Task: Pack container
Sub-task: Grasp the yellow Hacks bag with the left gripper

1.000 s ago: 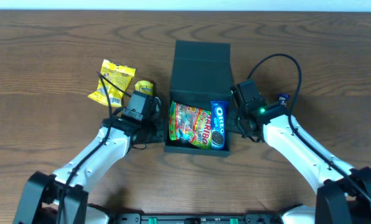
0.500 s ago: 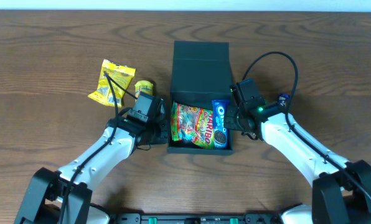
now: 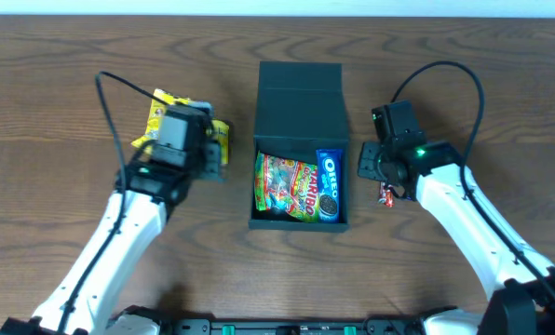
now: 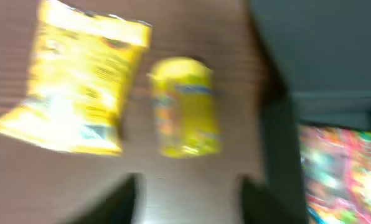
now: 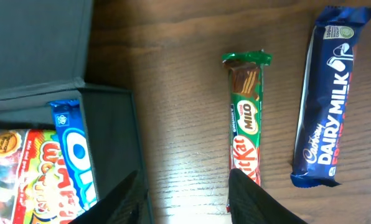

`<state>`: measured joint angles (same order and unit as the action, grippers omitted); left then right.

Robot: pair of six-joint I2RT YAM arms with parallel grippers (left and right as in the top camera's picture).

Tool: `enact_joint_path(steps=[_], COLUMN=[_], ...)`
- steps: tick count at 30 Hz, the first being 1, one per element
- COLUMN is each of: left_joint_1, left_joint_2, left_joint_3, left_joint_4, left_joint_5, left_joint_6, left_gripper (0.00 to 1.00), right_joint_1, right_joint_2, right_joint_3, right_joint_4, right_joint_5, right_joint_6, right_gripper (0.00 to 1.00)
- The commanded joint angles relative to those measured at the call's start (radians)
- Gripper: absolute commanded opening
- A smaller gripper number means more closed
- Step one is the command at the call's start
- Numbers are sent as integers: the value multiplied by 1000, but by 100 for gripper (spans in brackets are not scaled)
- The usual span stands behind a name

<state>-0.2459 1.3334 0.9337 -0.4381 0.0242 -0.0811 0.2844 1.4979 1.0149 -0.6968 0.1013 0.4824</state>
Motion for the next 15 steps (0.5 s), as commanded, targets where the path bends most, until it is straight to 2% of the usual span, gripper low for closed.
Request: enact_joint_path(steps=[1, 3, 5, 7, 11, 15], left_joint_1=[122, 206, 291, 340, 343, 345], left_joint_2=[30, 65, 117, 179, 278, 368], left_joint_3=[4, 4, 4, 4, 6, 14], left_joint_4=[35, 82, 132, 182, 264, 335], left_joint_5=[-30, 48, 191, 244, 219, 167], left_joint_6=[183, 214, 271, 304, 374, 374], left_gripper=[95, 95, 95, 95, 95, 97], right_joint_1=[-6, -6, -6, -6, -6, -6], right_joint_2=[-9, -9, -9, -9, -9, -9], right_joint_3=[11, 11, 11, 11, 11, 11], right_joint_4=[-3, 0, 0, 1, 8, 8], right_joint_5=[-20, -30, -30, -30, -30, -30], right_joint_6=[-28, -28, -28, -28, -28, -28], right_gripper=[48, 49, 49, 51, 54, 57])
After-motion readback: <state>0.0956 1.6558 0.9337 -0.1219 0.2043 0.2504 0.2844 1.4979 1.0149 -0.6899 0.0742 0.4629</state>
